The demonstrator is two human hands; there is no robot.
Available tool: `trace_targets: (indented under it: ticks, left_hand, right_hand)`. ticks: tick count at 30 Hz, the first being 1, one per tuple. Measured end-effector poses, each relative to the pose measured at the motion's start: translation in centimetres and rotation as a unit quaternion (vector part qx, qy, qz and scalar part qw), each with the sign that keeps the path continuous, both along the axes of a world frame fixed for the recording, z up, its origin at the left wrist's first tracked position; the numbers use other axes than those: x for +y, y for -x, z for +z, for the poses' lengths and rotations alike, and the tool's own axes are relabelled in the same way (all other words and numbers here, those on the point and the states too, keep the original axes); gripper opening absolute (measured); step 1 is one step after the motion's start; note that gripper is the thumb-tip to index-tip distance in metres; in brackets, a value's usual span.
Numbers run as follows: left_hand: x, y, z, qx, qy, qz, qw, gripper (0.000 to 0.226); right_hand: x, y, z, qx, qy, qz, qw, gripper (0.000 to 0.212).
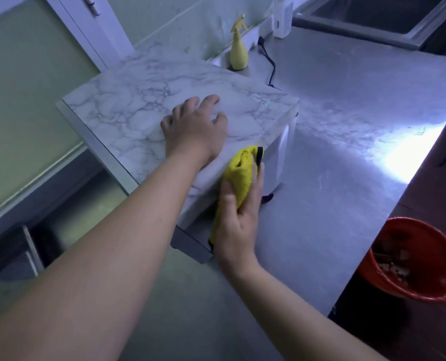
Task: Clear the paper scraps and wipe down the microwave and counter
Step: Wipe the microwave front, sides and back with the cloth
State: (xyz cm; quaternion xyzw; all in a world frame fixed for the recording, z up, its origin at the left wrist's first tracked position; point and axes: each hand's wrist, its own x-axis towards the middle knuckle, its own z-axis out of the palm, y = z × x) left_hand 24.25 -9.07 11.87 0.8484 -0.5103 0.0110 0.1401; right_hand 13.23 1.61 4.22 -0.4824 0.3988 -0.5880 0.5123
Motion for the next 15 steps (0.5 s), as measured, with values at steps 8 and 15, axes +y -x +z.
trace_targets:
  ticks: [8, 15]
  left_hand:
    - [-0.3, -0.4, -0.5, -0.005, 0.008, -0.007, 1.0, 0.045]
    - [-0.3, -0.2, -0.4, -0.005, 0.004, -0.003, 1.0, 0.044]
  right_hand:
    - [0.2, -4.1, -6.2, 0.115, 0.104, -0.165, 0.974, 0.058]
    - [-1.9, -3.3, -12.6, -0.008, -0.172, -0.116, 0.978, 0.068]
